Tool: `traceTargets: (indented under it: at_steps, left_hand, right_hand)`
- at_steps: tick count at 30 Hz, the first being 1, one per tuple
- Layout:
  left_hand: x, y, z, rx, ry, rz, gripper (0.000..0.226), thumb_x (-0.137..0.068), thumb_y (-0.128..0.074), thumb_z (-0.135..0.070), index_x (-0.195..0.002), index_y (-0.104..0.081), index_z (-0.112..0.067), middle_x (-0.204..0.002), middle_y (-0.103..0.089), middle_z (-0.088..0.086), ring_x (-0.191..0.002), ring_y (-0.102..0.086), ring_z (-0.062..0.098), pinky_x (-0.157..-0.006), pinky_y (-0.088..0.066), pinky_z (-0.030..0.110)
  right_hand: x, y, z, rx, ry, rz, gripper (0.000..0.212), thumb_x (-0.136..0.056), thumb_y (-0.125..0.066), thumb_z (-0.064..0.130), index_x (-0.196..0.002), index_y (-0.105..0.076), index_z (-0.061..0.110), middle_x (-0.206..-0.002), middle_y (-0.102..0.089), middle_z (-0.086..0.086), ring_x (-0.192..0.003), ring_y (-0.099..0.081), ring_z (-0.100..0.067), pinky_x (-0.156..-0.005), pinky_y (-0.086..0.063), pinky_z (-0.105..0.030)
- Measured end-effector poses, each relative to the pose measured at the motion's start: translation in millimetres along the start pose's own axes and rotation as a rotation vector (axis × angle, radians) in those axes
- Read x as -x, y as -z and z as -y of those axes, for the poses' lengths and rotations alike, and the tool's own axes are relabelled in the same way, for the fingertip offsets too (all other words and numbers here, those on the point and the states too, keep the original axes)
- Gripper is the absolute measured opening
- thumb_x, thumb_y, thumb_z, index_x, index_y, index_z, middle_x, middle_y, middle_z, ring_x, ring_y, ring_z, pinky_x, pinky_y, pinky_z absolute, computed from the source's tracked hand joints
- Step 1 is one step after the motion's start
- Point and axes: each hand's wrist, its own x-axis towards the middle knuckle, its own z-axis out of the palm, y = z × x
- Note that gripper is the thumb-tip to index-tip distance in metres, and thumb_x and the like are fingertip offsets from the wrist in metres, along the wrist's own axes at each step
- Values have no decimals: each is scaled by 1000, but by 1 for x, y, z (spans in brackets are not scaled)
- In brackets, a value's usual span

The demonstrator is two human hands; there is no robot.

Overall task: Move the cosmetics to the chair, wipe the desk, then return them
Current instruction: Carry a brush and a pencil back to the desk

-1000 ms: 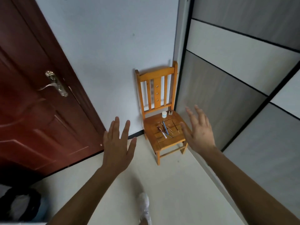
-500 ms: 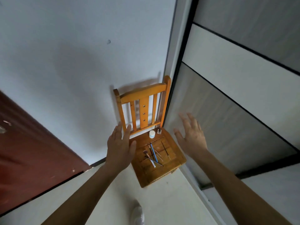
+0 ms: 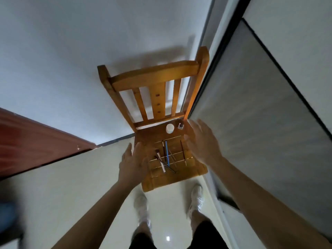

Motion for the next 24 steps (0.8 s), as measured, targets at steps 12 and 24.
traceTargets:
  at_steps: [12,24]
  left_hand:
    - [-95,-210,44,341,379,156,44,-102,-45,-36,-143,-40,-19,-144,-46,8,-126,-50,30,-104,-44,47]
    - [-143,-299,76,201,453,-44,53,-85,-64,-60,-120,-56,-20,-118,-60,-1,-102,-61,19,-84,-55,34]
  right_hand:
    - [-52,-230,-99,13,-64,351,60,-100,-40,58,-151,-30,29,-158,-37,-3,-141,-43,-30,-108,-42,-45]
    - [-46,-351,-112,-83,-196,300,41,-94,-61,52,-121,-58,21,-119,-60,-3,-100,-63,-19,-67,-41,-25]
